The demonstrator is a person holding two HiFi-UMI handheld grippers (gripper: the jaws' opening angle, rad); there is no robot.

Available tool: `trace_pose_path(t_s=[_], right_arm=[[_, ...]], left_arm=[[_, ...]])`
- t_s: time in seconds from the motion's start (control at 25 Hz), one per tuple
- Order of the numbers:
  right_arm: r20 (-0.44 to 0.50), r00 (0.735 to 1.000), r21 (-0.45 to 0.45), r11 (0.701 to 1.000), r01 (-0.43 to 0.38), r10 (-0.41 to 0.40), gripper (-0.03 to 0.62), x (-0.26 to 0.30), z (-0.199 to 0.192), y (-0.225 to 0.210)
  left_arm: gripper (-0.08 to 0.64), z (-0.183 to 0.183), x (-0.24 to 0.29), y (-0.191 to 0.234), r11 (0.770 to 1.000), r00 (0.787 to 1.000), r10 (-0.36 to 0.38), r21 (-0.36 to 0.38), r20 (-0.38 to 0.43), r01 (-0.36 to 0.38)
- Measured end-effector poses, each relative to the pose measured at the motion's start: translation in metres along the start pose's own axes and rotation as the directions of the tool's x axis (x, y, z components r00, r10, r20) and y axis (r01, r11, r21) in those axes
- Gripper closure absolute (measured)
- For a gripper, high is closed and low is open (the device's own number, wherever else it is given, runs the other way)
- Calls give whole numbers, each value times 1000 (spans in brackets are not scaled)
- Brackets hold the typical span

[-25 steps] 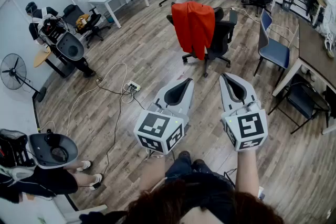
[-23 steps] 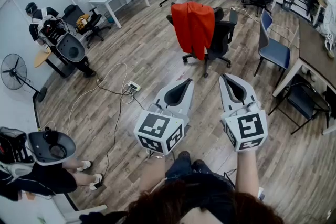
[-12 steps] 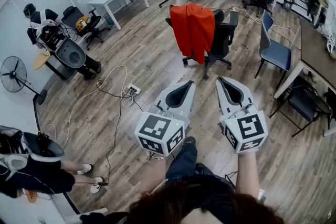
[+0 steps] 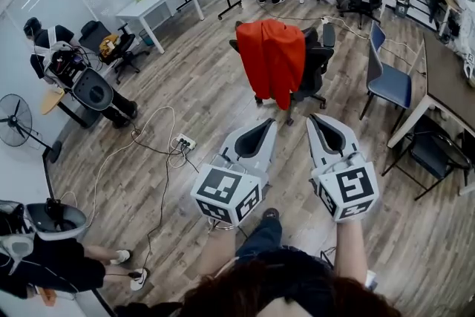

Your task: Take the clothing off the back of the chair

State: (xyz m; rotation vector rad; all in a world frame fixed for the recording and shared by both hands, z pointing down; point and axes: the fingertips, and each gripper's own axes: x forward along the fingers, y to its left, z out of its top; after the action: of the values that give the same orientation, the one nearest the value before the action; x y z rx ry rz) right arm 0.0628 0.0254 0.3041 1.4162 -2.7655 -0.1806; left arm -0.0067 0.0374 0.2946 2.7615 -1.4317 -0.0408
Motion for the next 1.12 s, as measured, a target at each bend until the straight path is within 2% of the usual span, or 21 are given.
trace_pose_path(t_s=[0.32, 0.92, 1.12], right_arm=[[10, 1000, 14, 1000, 12, -12, 581, 62, -1, -17], [4, 998, 26, 998, 56, -56, 523, 154, -5, -32], [-3, 997, 37, 997, 73, -73, 492, 175, -8, -34]], left_arm=[[545, 5, 38, 52, 999, 999, -35, -2, 9, 35], [543, 6, 78, 143, 994, 994, -104, -17, 22, 104], [512, 3, 86, 166, 991, 992, -129, -32, 13, 130]])
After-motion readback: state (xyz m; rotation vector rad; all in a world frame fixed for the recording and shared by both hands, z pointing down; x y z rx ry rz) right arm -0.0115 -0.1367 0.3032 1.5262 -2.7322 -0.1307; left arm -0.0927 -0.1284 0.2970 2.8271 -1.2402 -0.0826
